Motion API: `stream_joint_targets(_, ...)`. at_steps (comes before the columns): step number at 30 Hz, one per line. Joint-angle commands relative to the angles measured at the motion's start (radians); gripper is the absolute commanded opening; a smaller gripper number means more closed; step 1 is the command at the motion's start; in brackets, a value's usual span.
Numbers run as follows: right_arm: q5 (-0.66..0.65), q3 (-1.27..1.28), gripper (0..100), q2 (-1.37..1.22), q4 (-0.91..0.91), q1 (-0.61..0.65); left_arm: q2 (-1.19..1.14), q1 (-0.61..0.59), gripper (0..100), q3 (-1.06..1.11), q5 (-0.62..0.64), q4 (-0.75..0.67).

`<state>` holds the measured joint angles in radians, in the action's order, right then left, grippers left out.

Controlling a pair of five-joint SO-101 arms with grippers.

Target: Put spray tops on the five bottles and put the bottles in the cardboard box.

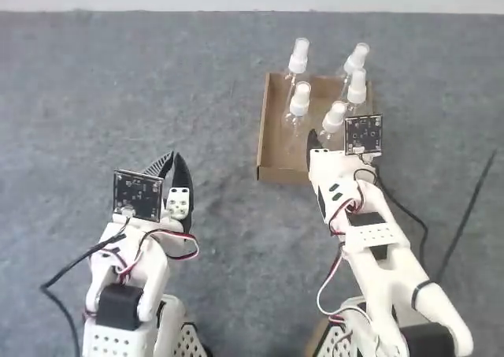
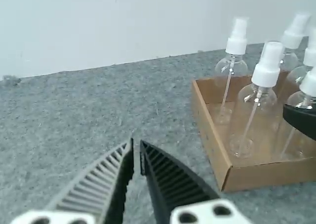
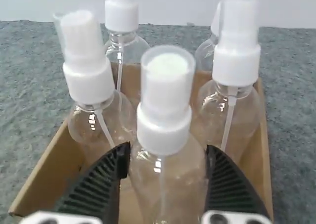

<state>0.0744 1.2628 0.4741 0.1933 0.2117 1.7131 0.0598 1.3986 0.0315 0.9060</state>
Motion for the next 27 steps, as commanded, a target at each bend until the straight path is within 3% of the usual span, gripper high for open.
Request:
stream_joint_targets(1, 0.003, -0.014, 15.5, 0.013, 0.021, -0.001, 0.012, 0.000, 1, -0.005, 0.011, -0.034)
stream_joint_targets(6, 0.003, -0.014, 24.6, 0.013, 0.019, -0.001, 0.012, 0.000, 1, -0.005, 0.011, -0.034)
stream_joint_targets(18, -0.014, -0.021, 25.0, 0.064, 0.012, 0.001, 0.012, 0.000, 1, -0.005, 0.011, -0.034)
stream_joint_targets(27, -0.052, -0.115, 25.0, 0.289, -0.237, -0.004, 0.012, -0.002, 1, -0.005, 0.011, -0.034)
